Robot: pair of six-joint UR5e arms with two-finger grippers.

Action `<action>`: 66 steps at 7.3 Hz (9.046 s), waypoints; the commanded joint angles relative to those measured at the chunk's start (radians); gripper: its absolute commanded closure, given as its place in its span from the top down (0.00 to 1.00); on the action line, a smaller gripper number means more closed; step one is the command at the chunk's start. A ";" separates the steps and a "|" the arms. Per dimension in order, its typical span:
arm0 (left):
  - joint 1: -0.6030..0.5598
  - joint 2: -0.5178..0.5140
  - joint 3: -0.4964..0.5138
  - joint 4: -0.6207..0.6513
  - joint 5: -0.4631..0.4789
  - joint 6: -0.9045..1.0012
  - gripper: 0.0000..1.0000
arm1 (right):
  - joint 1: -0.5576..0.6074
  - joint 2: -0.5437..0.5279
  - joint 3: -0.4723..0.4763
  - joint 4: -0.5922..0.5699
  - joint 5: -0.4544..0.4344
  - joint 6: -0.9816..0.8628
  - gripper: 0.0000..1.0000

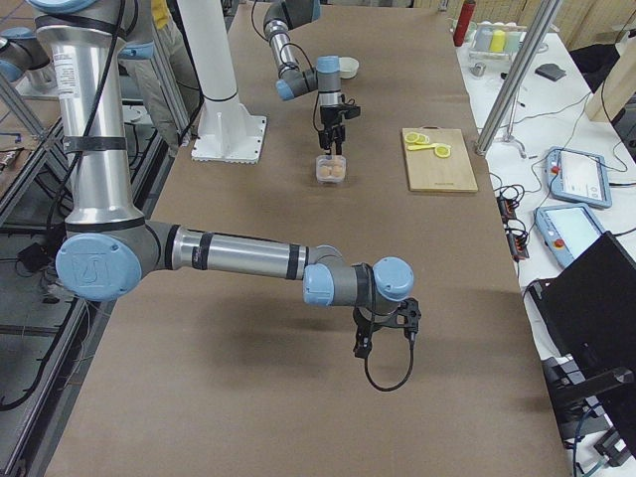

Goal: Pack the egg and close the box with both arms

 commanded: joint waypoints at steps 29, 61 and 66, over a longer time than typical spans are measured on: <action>-1.137 0.968 -0.255 0.396 -0.585 1.261 0.97 | -0.296 0.223 0.097 0.209 0.545 0.274 0.15; -1.206 0.982 -0.318 0.477 -0.587 1.391 0.97 | 0.020 0.035 0.012 0.201 0.070 0.120 0.99; -1.209 0.974 -0.318 0.485 -0.585 1.391 0.97 | 0.064 0.026 -0.052 0.069 -0.171 -0.078 0.99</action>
